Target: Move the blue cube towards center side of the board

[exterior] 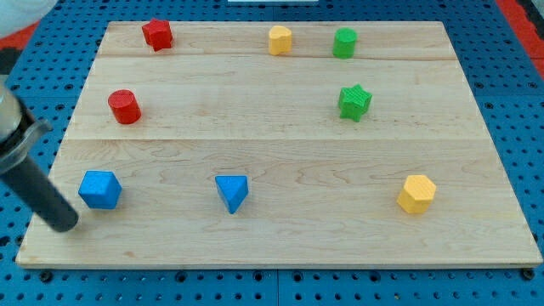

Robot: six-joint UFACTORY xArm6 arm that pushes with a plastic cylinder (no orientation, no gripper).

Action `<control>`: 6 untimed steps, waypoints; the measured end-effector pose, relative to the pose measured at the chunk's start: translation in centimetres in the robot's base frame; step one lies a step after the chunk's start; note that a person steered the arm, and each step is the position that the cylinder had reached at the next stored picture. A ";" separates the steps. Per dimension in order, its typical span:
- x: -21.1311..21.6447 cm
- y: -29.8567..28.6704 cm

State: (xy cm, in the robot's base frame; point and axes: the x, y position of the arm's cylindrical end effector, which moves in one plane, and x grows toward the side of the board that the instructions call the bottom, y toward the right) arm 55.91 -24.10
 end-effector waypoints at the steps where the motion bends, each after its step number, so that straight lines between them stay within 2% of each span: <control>1: -3.2 0.3; 3: -7.2 10.5; 5: -13.6 17.2; 6: -13.9 22.2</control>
